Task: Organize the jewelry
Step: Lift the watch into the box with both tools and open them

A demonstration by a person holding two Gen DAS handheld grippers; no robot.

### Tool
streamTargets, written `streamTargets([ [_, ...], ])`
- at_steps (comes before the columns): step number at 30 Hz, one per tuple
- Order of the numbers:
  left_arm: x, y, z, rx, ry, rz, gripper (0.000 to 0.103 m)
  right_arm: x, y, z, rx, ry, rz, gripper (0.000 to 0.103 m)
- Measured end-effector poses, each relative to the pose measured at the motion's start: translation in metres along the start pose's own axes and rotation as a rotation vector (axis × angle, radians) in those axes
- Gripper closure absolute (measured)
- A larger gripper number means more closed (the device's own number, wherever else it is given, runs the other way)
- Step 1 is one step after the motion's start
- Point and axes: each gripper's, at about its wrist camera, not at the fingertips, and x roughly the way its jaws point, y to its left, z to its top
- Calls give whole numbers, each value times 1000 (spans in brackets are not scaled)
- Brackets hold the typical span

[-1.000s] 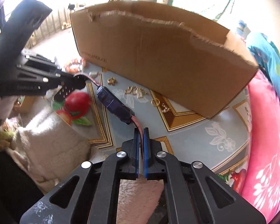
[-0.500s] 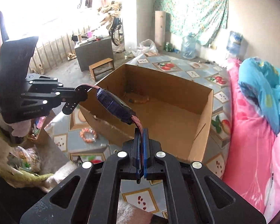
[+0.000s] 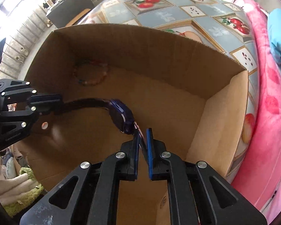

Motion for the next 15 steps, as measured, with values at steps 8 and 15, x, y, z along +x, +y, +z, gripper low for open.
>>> streamTargets([
  [8,-31,-7,-19,57,-186,76,76,2,7,7,-69,-85,-41,82],
  [15,-89,1,-66,-20,-470,186,59,12,31,14,-199,-20,-61,70],
])
